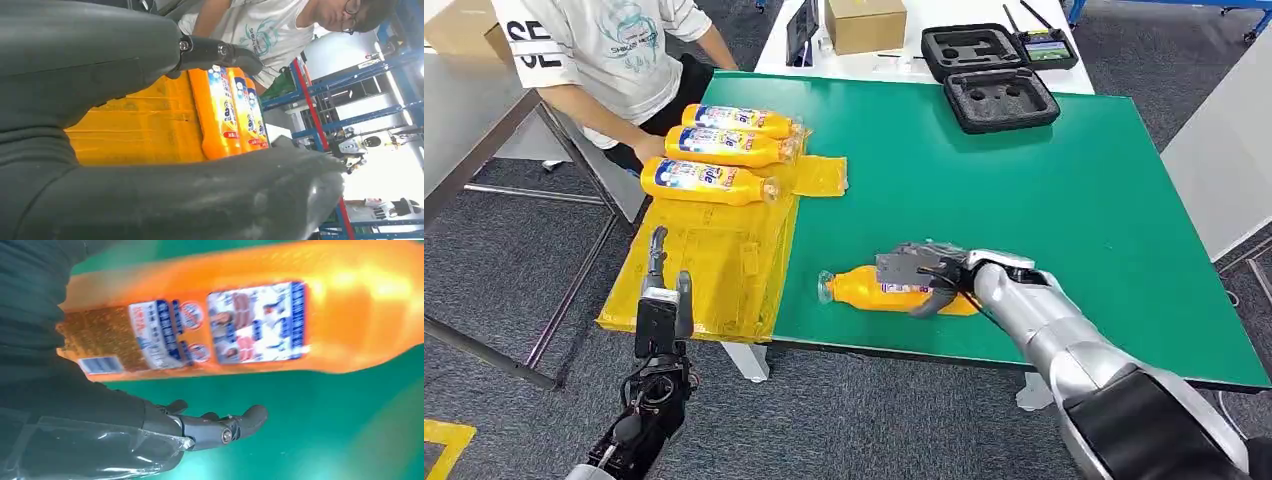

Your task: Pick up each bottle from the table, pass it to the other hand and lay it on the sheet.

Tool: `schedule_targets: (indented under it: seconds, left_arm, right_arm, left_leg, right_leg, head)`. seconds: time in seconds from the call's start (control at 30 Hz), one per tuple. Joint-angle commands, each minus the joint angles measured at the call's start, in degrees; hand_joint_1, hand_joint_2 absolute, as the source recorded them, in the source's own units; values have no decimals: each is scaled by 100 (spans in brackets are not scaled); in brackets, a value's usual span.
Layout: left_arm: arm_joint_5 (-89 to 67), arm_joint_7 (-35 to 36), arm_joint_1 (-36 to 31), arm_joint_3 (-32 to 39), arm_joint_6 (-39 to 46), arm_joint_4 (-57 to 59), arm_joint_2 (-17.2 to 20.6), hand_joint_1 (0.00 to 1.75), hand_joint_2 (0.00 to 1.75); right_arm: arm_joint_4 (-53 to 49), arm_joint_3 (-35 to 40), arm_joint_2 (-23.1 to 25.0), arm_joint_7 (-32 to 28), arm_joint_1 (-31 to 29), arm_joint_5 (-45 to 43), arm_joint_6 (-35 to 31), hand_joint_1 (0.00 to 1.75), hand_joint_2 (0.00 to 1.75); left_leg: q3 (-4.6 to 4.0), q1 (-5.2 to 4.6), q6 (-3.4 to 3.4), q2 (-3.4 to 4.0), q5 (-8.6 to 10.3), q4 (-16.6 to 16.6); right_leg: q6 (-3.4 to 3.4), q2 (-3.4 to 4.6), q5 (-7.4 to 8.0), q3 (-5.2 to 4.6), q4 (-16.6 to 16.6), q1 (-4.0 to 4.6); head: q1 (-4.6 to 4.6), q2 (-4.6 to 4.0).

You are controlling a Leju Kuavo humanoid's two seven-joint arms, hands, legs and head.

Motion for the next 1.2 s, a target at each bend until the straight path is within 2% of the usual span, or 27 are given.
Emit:
schedule_targets:
  seconds: [0.03, 0.57, 0.6, 0.63, 1.07, 1.1, 1.2]
  left_arm:
    - [23, 13, -231, 17, -31, 471, -104, 0, 0]
    - [37, 13, -70, 200, -13, 366, -163, 0, 0]
    - [51, 13, -66, 207, -23, 379, -171, 0, 0]
    - [46, 13, -49, 207, -30, 367, -166, 0, 0]
    - [50, 13, -42, 206, -40, 370, -167, 0, 0]
    - [46, 13, -36, 204, -46, 373, -167, 0, 0]
    - [26, 13, -24, 230, -64, 334, -175, 0, 0]
  right_arm:
    - [246, 624, -149, 157, -69, 313, 292, 0, 175]
    - [430, 994, 57, 297, -144, 546, 475, 0, 175]
    - [426, 1009, 54, 286, -154, 558, 482, 14, 175]
    - [413, 1037, 39, 277, -160, 584, 453, 161, 175]
    - [416, 1043, 35, 276, -158, 589, 454, 161, 175]
    - [419, 1054, 27, 276, -160, 597, 459, 175, 175]
    - [375, 1033, -14, 263, -161, 573, 121, 175, 175]
  left_leg:
    - [10, 9, -9, -9, -2, -2]
    - [18, 16, -14, 6, -11, 5]
    - [18, 16, -15, 5, -9, 4]
    - [5, 2, -5, 2, -1, -2]
    - [10, 9, -8, -2, -2, 0]
    - [8, 3, -6, -3, -1, -1]
    - [17, 10, -11, 0, -5, -1]
  right_leg:
    - [-10, -9, -3, 16, -6, 9]
    - [-16, 7, -5, 22, -4, 17]
    - [-16, 6, -4, 23, -5, 16]
    - [-6, 2, -1, 5, -1, 2]
    - [-9, -1, -1, 14, -5, 9]
    - [-6, -2, -2, 10, -2, 4]
    - [-12, 1, -3, 20, -6, 10]
  head:
    - [-2, 0]
    - [-2, 0]
    - [-2, 0]
    - [-2, 0]
    - [0, 0]
    - [-2, 0]
    - [0, 0]
